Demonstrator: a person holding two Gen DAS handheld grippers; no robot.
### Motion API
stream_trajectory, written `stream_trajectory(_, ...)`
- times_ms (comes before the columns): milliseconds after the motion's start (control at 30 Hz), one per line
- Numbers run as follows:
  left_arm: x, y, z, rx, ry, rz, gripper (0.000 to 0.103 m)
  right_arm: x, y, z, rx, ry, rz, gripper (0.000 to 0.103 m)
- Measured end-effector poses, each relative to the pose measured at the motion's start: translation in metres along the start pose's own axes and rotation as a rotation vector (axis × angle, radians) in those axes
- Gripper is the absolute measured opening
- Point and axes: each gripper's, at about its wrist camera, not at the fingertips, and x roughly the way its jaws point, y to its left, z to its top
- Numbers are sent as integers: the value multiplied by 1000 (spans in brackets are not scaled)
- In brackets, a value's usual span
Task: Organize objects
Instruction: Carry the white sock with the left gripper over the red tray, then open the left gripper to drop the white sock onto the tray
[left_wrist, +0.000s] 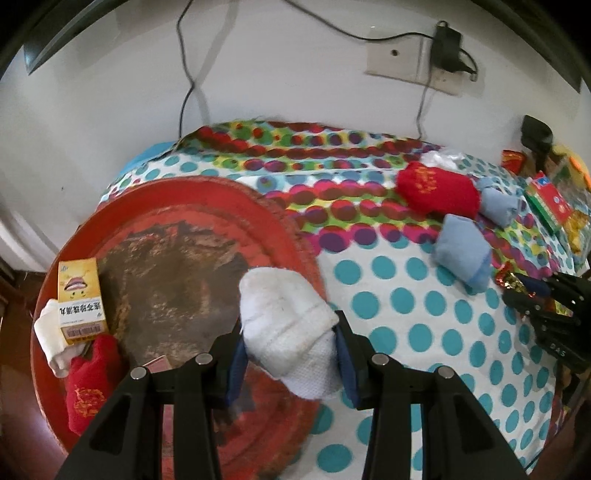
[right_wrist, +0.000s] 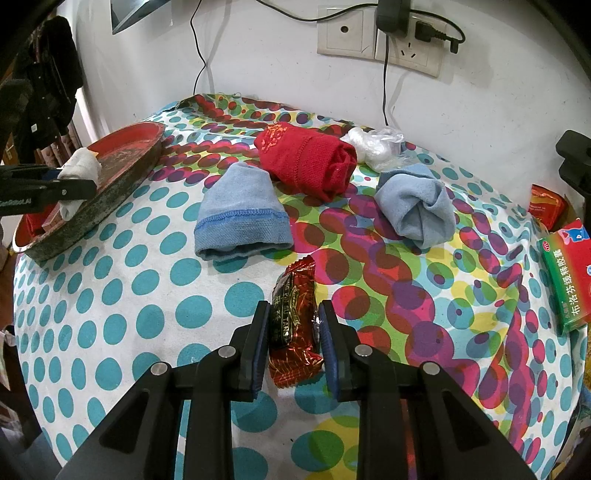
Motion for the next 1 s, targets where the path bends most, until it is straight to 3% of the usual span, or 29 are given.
stream_trajectory(1000,29,116,-3,-116,69,185,44,0,1,1,3,0,-4,24)
